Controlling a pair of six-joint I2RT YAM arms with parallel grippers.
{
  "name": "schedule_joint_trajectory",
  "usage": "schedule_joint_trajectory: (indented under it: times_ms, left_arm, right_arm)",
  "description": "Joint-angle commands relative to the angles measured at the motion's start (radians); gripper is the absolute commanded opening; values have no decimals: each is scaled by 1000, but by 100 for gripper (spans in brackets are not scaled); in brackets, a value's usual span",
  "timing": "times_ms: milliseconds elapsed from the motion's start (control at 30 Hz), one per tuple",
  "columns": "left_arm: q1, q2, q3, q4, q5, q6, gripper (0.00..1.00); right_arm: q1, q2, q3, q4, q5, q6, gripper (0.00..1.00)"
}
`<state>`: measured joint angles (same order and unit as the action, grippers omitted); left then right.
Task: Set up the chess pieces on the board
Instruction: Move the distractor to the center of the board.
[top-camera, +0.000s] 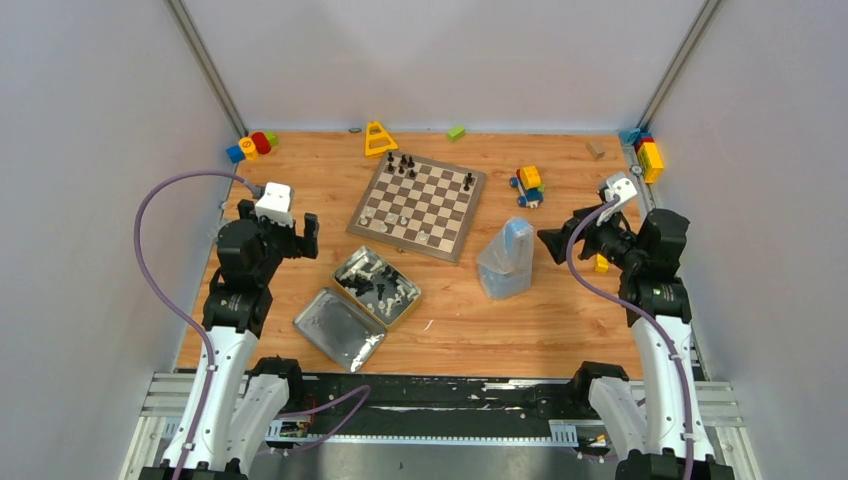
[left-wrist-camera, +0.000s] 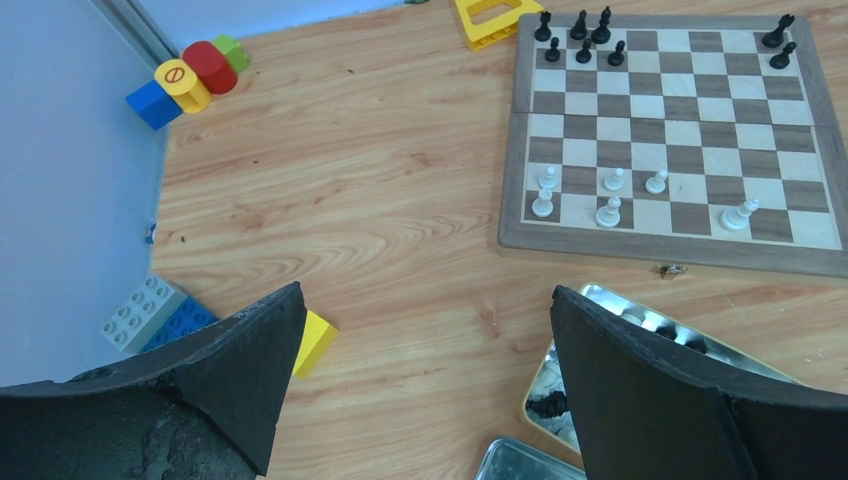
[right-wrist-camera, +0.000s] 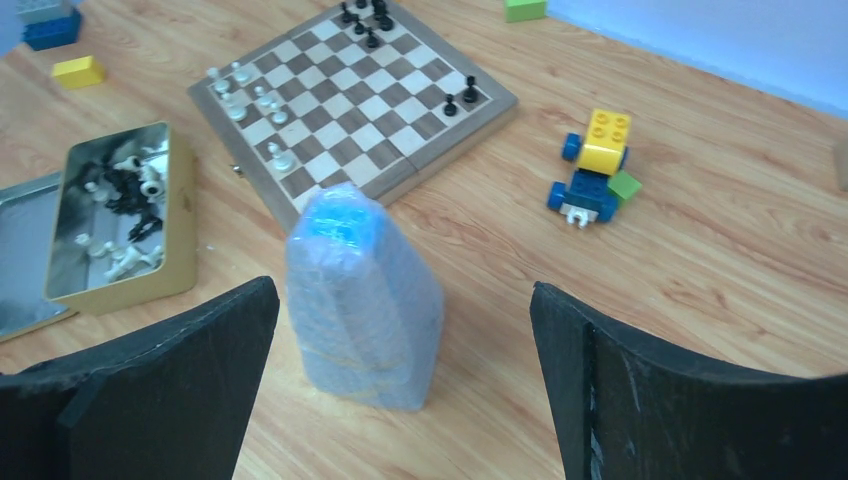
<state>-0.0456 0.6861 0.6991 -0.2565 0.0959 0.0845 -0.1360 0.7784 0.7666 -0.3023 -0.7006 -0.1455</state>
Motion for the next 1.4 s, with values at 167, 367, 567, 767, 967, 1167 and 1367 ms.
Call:
schedule_joint_trajectory:
  times_ms: [167,367,567,767,967,1167,1367]
  left_arm:
    - [4,0,9,8,29,5,100]
    - [5,0,8,9,32,7,100]
    - [5,10,5,9,37,8,100]
    - [4,10,3,12,37,13,100]
    - [4,10,-1,15,49,14,100]
    - [4,11,-1,13,67,15,100]
    - [4,3,-2,13,83,17,100]
  right_arm:
    - [67,31,48,-6,-144,3,100]
    - [255,99,46,-13,53,-51,100]
    - [412,295,56,111,363,-10,100]
    - [463,435,73,104,458,0,69]
    - [408,438,104,77,674,-46,28]
    - [219,494,205,52,676,-58,19]
    - [24,633,323,35,570,-47,26]
